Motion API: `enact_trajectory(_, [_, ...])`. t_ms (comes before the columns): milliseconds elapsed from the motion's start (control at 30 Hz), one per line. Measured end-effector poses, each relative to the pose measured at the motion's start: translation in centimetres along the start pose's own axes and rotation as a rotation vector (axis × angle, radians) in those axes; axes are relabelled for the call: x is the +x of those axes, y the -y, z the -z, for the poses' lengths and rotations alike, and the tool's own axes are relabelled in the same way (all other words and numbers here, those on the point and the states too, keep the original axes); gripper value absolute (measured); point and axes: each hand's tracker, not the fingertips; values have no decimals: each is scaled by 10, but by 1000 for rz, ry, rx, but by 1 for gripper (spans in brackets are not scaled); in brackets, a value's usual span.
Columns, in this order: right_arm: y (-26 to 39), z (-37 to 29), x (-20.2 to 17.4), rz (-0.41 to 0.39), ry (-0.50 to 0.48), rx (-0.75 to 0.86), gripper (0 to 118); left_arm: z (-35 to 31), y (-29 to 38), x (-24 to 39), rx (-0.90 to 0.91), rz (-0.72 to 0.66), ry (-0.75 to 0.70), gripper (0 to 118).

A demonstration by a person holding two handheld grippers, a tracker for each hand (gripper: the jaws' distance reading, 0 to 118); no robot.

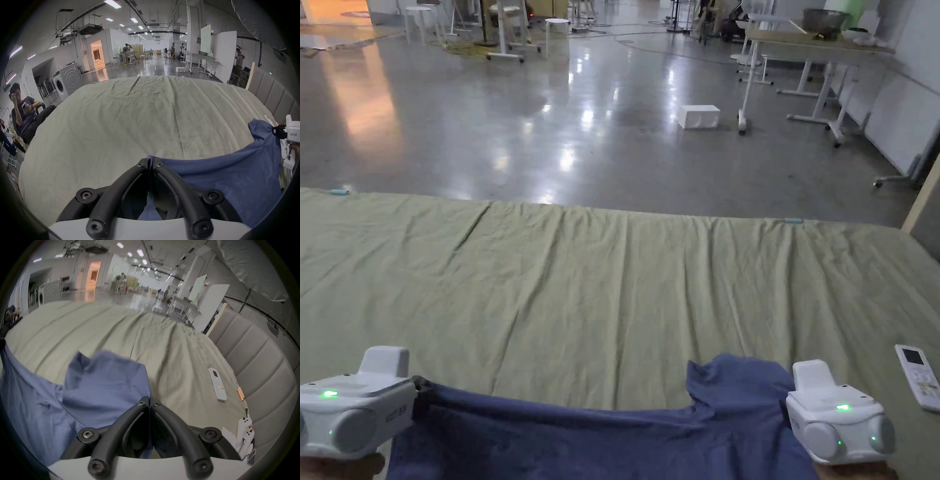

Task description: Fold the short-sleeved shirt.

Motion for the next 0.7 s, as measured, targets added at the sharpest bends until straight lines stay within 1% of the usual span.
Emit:
enact_trajectory(200, [-19,-76,22,64,21,146,1,-55,-17,-4,112,-11,5,5])
enact_trajectory(300, [-32,-123,34,91,31,228,1,-92,-28,-7,173,-9,1,5])
enact_trajectory(333, [-37,-136,37,95,38,266,1,-102,-32,-7,189,-3,-2,5])
enact_trajectory(367, [-43,-151,40,91,48,302,1,-114,-36,-7,217,26,-41,5])
enact_trajectory(400, [-49,-164,43,76,54,327,1,-122,-40,-9,229,40,-53,5])
enact_trajectory(433, [-54,-176,47,91,57,353,1,-132,-44,-12,243,29,-35,5])
enact_trajectory(467, [-62,-191,50,82,66,397,1,-144,-51,-17,265,4,-22,5])
enact_trajectory(567, [-81,-221,61,106,70,437,1,-175,-70,-23,320,-52,-7,5])
enact_trajectory(633, [-94,-235,69,118,67,465,1,-190,-81,-25,355,-67,0,5])
enact_trajectory(700, [-107,-251,74,129,66,498,1,-208,-96,-24,379,-48,-8,5])
